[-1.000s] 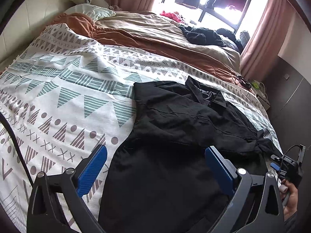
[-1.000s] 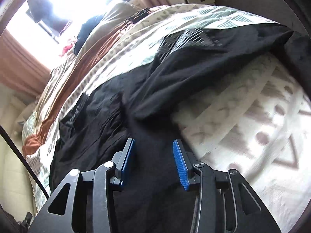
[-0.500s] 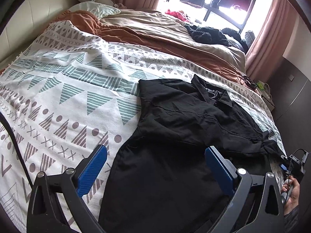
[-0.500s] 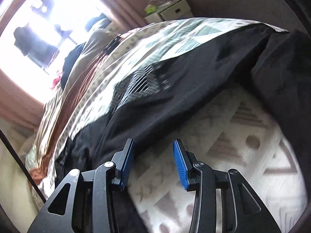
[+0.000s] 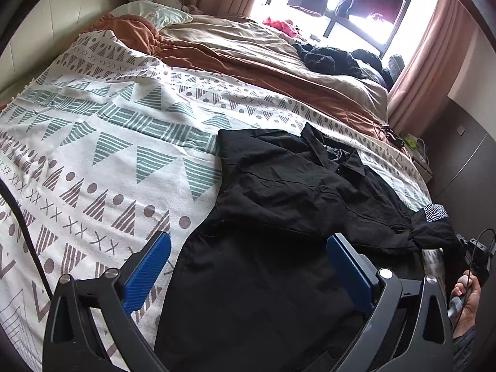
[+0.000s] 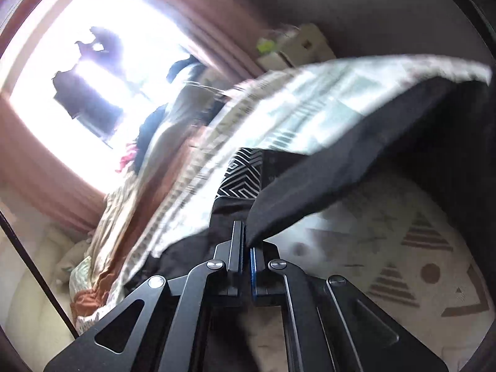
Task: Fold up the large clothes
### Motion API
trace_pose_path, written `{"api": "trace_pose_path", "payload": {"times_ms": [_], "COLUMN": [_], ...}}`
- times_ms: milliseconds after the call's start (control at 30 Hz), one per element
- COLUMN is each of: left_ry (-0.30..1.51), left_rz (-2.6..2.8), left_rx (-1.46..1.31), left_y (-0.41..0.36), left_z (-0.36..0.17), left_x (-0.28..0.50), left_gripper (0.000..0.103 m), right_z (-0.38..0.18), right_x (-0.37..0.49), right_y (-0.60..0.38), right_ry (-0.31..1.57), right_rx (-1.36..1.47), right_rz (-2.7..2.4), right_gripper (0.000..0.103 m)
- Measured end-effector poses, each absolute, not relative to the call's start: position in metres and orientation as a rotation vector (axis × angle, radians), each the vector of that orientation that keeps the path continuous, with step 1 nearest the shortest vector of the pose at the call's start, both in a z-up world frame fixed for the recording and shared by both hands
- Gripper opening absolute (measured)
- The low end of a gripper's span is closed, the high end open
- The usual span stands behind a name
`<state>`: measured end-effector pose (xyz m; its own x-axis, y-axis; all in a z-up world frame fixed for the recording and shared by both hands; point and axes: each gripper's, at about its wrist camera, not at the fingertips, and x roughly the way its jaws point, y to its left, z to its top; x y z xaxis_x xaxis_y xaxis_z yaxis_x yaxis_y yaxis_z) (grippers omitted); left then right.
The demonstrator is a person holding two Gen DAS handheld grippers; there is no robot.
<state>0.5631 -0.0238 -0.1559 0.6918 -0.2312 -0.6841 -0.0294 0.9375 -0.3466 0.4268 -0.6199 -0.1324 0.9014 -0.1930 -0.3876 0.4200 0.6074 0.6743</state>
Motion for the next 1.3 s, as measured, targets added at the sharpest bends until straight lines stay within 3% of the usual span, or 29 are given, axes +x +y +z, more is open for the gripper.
{"api": "trace_pose_path", "payload": {"times_ms": [200,433,600,867,900,933,967,1000,1033,1300], "left_ry": [0.804,0.801,0.800,0.793,0.792,0.792,0.792,0.792,0.793,0.788], "left_rz": [-0.139,-0.154,-0.157,-0.172,-0.175,-0.176,-0.177,-0.178,-0.179,-0.171], "left_rx": [-0.364,-0.384,-0.407,-0.433,-0.436,-0.438,-0.438,-0.436,-0.432,-0.419], "left_y": [-0.022,-0.018,-0.013,-0.008,-0.008,-0.008,-0.008,-0.009,-0.011,-0.019], "left_z": [-0.154,-0.150,-0.149,-0.146,-0.146,-0.146,-0.145,-0.145,-0.145,-0.146], "left_x": [0.563,0.563,0.563,0.562,0.562,0.562,0.562,0.561,0.561,0.561], "left_gripper": [0.103,0.103,0.103,0.103,0.103,0.103,0.103,0.103,0.103,0.103], "right_z": [-0.102,-0.096,-0.102,-0.164,-0.162,-0.161,-0.157,-0.150,-0.147,-0.151], "right_x": [0.425,0.441,0.482,0.536,0.534,0.533,0.526,0.516,0.504,0.448], "right_y": [-0.576,-0.539,-0.525,-0.519,-0.523,-0.529,-0.535,-0.534,-0.534,-0.600], "right_ry": [0.255,0.342,0.452,0.793,0.784,0.770,0.746,0.719,0.694,0.604], "right_rx": [0.790,0.685,0.643,0.741,0.761,0.779,0.801,0.814,0.821,0.947], "right_rz": [-0.285,-0.220,-0.158,-0.133,-0.124,-0.113,-0.099,-0.101,-0.108,-0.243], "right_gripper": [0.000,0.000,0.000,0.004,0.014,0.035,0.049,0.073,0.077,0.077]}}
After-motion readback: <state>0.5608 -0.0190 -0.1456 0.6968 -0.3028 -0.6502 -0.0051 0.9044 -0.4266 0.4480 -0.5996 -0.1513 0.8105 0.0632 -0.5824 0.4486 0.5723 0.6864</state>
